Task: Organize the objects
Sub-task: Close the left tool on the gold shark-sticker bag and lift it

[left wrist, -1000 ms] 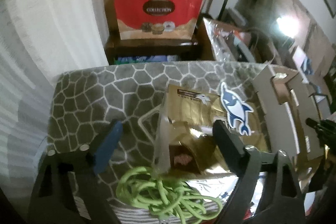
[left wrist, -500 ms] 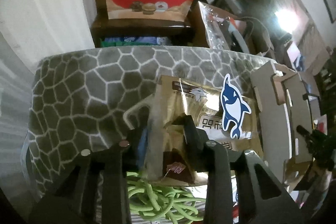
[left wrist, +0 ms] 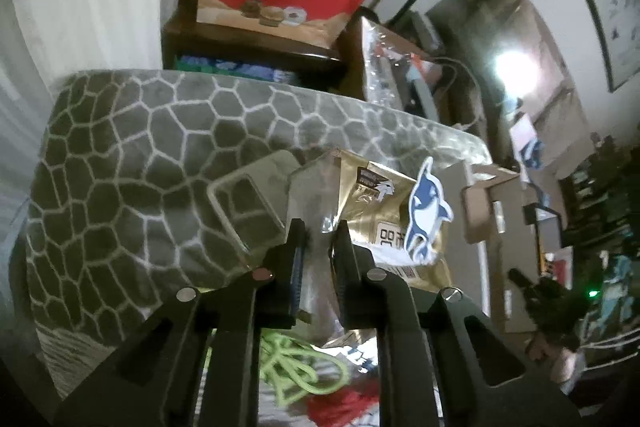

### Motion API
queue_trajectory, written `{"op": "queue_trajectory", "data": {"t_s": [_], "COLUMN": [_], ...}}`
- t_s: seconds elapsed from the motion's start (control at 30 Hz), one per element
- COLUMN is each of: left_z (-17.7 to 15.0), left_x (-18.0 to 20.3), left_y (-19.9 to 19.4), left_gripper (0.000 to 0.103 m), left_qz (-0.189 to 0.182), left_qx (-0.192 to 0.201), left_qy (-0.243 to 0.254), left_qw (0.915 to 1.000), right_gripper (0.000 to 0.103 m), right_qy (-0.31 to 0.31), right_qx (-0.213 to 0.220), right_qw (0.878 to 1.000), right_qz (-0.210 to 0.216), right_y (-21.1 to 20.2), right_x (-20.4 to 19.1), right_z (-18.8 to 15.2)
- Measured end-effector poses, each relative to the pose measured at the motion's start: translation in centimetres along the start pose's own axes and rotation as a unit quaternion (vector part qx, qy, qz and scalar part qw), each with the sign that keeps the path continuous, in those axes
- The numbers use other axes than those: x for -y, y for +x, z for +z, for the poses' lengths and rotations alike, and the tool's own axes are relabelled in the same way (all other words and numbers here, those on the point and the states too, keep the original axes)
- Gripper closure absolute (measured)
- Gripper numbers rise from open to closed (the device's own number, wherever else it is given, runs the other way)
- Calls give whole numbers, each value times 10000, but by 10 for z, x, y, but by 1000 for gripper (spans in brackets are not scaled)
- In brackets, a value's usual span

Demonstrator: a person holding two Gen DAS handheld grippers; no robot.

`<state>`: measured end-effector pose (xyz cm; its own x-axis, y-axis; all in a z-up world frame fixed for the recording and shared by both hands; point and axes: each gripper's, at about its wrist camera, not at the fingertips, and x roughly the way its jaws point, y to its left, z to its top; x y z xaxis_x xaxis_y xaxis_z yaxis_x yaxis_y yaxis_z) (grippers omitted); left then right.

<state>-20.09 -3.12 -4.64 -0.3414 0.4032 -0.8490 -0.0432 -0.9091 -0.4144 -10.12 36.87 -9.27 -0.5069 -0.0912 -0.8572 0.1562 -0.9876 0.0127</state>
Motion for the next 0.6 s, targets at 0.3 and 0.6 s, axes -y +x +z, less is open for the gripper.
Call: {"op": "queue_trajectory", "data": {"t_s": [0.3, 0.6], "left_z": [-10, -15], "left_x": [-12, -13], "left_y": [-9, -10], "left_gripper": [94, 86], "left_qz": [-318, -205], "left_qx": [19, -11], "left_qy": [-326, -213], "left_qw": [9990, 9996], "right_gripper": [90, 90], "right_qy": [198, 306], "right_qx": [-73, -101], "right_qw": [9998, 9995], "right_qz": [-43, -77], "right_y": [-7, -6], "right_x": [-4, -5], "right_z": [-16, -14]}}
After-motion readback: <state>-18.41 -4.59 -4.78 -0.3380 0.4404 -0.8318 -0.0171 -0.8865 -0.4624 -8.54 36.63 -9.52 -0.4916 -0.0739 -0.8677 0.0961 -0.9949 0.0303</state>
